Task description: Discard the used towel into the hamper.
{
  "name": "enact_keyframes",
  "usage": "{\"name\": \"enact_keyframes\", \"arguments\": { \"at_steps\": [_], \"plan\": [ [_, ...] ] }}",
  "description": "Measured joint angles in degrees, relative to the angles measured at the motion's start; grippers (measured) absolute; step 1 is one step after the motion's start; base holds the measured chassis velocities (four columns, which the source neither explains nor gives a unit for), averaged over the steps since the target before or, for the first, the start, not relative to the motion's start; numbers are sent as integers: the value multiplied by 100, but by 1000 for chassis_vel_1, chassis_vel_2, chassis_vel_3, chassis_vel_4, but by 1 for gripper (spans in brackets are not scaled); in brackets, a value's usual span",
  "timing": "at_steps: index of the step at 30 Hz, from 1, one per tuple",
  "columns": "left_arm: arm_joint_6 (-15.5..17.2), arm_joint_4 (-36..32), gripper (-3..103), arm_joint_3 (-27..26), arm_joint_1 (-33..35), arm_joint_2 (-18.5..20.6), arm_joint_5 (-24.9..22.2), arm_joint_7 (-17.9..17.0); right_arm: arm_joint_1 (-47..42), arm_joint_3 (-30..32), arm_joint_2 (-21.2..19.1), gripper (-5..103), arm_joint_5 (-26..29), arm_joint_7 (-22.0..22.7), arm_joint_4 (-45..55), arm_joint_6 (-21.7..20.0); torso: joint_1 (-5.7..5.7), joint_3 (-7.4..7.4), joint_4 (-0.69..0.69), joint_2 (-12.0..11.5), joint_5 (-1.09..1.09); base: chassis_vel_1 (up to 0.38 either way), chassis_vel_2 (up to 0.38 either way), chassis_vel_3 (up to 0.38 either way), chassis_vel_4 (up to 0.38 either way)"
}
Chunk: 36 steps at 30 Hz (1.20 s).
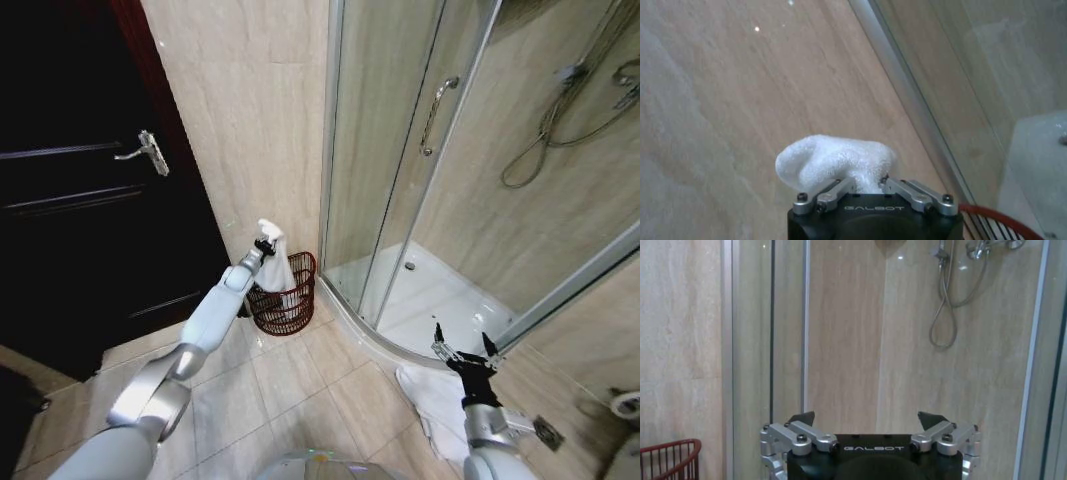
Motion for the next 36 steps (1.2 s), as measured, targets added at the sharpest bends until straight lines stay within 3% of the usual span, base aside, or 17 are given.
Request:
{"name": "enact_keyframes", "arguments": {
  "at_steps": [7,10,11,12,14,20,24,29,31,32,33,34,36],
  "plan": [
    [137,-189,7,-181,563,-175,-349,20,-39,-137,-27,100,-158,-4,-81,72,0,0,-1,0,-2,0,0,0,0],
    [608,-433,7,-105,804,-189,-630,72,-39,-181,-60,100,-251,-4,-68,83,0,1,0,0,-2,0,0,0,0],
    [608,-433,7,-105,804,-189,-630,72,-39,-181,-60,100,-251,-4,-68,83,0,1,0,0,-2,0,0,0,0],
    [852,-511,7,1,816,-192,-853,73,-31,-187,-65,100,-270,-4,-61,88,0,1,1,0,-2,0,0,0,0],
    [1028,-582,7,120,738,-274,-1129,-31,-32,-205,-54,100,-301,-4,-52,105,0,1,2,0,-2,0,0,0,0],
    [782,-596,7,366,259,-446,-1440,-316,-55,-223,-60,100,-332,-17,5,116,0,1,-3,0,0,0,0,0,0],
    [502,-259,7,612,-369,-660,-1700,-595,-30,-166,-84,100,-275,-14,67,101,1,1,-2,0,0,0,0,0,0],
    [507,-11,7,706,-573,-759,-1733,-723,-8,-113,-119,100,-224,-12,79,79,1,1,-2,0,0,0,0,0,0],
    [814,44,7,863,-590,-731,-1684,-795,23,-97,-119,100,-216,-9,84,51,1,2,-1,0,-1,0,0,0,0],
    [1119,49,7,937,-601,-696,-1633,-832,40,-97,-104,100,-208,-5,118,23,1,2,0,-1,-1,0,0,0,0],
    [1119,49,7,937,-601,-696,-1633,-832,40,-97,-104,100,-208,-5,118,23,1,2,0,-1,-1,0,0,0,0],
    [1345,33,4,972,-620,-671,-1606,-842,51,-101,-91,100,-204,-3,145,6,1,2,0,0,-1,0,0,0,0],
    [1691,20,9,1033,-705,-636,-1596,-853,62,-101,-81,100,-198,2,179,-15,1,2,1,0,-1,0,0,0,0]
  ]
}}
